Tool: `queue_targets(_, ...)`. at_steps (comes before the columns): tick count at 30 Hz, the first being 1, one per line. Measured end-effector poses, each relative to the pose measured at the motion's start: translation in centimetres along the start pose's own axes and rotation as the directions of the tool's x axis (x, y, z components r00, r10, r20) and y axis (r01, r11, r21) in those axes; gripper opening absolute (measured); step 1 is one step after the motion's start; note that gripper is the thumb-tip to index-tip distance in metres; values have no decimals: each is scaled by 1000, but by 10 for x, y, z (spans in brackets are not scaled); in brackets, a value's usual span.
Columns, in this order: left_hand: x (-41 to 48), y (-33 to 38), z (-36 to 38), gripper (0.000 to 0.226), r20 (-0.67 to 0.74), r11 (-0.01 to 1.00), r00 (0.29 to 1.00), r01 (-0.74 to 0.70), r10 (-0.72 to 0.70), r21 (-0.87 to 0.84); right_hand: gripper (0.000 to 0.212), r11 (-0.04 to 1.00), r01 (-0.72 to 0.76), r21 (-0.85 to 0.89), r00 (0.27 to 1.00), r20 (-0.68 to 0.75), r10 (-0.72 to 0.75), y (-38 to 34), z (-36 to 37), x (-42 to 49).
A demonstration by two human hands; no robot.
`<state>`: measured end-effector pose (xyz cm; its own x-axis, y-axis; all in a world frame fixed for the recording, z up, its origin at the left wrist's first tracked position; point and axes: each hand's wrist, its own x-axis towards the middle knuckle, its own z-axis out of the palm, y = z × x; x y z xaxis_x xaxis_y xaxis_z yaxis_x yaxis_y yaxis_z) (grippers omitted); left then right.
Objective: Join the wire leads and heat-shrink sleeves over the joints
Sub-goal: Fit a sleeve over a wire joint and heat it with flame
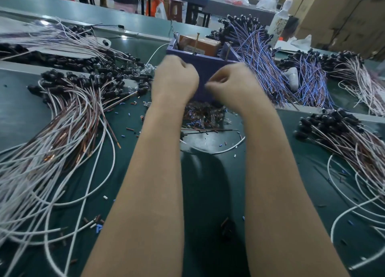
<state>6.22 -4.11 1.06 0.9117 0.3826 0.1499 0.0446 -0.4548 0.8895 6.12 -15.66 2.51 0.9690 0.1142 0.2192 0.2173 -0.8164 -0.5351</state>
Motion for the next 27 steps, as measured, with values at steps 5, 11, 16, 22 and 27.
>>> queue_targets(5,1,7,-14,27,-245,989,966,-109,82,-100,32,959,212,-187,849,522,-86,-17,62,-4)
queue_targets(11,-1,3,-15,28,-170,997,983,-73,77,33,12,964,196,-177,934,333,-129,-17,76,0)
queue_targets(16,-3,7,-21,37,-87,994,994,-51,59,98,11,949,107,298,974,-224,-40,-2,23,2)
queue_targets(22,-27,42,15,23,54,963,984,-156,171,-219,21,952,167,257,981,-142,-134,9,-22,-16)
queue_targets(27,-41,96,39,20,72,668,996,14,60,-744,21,996,65,62,976,-214,-50,54,-104,-52)
